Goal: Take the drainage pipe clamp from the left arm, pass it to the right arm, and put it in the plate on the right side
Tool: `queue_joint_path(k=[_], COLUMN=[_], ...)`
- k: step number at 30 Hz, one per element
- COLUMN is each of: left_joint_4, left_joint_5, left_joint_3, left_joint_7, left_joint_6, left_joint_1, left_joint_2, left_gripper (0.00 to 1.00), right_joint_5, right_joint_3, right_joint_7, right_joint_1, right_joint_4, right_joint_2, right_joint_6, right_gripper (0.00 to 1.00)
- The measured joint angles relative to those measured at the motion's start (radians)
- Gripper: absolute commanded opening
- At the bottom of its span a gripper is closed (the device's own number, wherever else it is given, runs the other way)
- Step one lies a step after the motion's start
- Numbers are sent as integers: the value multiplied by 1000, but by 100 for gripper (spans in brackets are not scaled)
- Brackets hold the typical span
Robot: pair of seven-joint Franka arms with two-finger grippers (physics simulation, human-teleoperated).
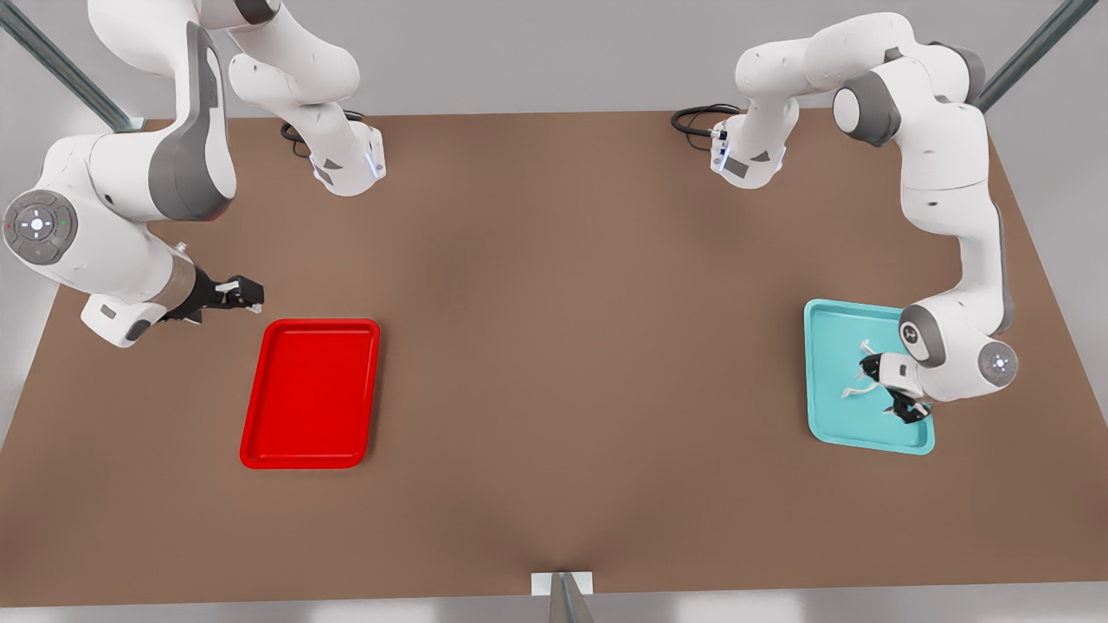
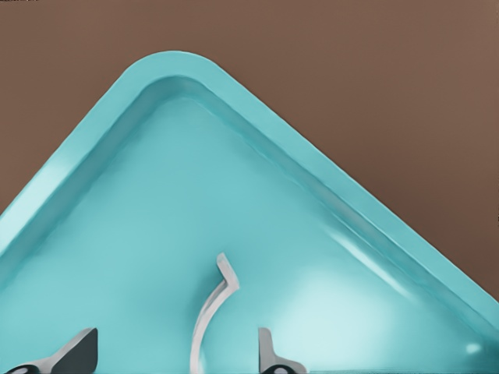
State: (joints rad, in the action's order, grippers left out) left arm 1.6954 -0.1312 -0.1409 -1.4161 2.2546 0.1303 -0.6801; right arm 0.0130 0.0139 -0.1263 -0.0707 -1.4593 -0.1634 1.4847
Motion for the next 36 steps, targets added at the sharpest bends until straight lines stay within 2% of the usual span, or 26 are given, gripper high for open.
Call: queue_joint_path(k=[8,10,11,13,18,19,20,21,23,31,34,36], left_joint_4=[97,117,132,147,154,154,154,154,151,148,147,117], left_joint_5=[-6,-10,-11,-12,-14,-14,-14,-14,-13,-5,38,67], left_joint_3=[0,-2,-3,-4,-3,-3,-3,-3,-3,-3,-3,-3], left_joint_7=[-203,-239,-254,-281,-331,-339,-346,-352,-363,-357,-228,-105], left_joint_6=[165,200,212,229,231,226,222,218,204,147,55,-3], left_joint_1=[8,12,13,14,10,9,8,8,7,1,-104,-224], left_joint_2=[-1,2,12,20,19,19,19,19,21,68,219,252], left_gripper=[100,78,74,70,70,66,47,34,21,21,21,21], right_joint_5=[0,0,0,0,2,2,3,3,3,4,4,4], right_joint_3=[0,0,0,0,1,1,0,0,0,0,0,0], right_joint_7=[-3,-4,-4,-4,-5,-6,-6,-6,-6,-7,-7,-7], right_joint_1=[0,0,0,0,0,1,1,0,0,0,0,0], right_joint_4=[-1,-2,-2,-2,-2,-1,-1,-1,0,0,1,1], right_joint_2=[-3,-4,-4,-6,-8,-10,-11,-11,-11,-13,-13,-13], right_joint_6=[-1,-1,-1,-1,-1,-1,-2,-2,-2,-3,-3,-3], right_gripper=[100,100,100,100,100,100,100,100,100,100,100,100])
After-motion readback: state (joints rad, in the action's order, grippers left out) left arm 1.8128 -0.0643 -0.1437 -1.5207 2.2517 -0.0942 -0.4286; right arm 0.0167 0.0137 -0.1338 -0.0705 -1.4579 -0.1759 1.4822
